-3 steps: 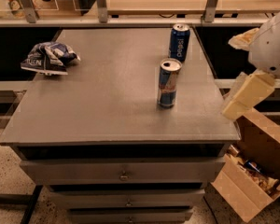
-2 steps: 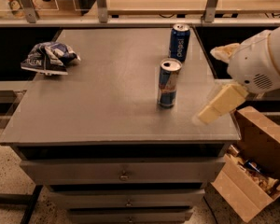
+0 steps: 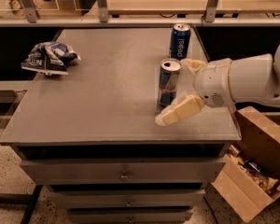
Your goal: Pick redbull can
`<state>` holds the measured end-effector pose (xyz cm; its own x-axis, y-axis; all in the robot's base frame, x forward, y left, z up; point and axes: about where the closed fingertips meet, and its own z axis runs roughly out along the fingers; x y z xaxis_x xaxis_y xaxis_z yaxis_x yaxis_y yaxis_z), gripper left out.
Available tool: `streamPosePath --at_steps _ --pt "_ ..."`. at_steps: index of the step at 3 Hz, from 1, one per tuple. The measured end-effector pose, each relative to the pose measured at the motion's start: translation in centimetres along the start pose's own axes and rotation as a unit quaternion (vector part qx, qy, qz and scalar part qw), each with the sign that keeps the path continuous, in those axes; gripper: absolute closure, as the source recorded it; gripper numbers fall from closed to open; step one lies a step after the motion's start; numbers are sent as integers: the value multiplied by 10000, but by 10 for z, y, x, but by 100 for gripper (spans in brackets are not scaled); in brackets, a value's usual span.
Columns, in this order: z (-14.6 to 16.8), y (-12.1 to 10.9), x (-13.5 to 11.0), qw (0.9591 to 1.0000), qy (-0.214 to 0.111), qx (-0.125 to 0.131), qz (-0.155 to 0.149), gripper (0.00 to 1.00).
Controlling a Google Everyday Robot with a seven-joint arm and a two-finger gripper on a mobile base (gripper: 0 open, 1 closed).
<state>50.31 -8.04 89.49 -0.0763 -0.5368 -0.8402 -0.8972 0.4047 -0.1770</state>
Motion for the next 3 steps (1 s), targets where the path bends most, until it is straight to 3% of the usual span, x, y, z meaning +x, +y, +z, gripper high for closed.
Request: streamPosePath --at_steps 1,2,3 --pt "36 -5 2 9986 -490 -9 174 0" --pt "68 -13 5 9958 -801 -17 446 17" --pt "88 -20 6 9908 -1135 -93 737 41"
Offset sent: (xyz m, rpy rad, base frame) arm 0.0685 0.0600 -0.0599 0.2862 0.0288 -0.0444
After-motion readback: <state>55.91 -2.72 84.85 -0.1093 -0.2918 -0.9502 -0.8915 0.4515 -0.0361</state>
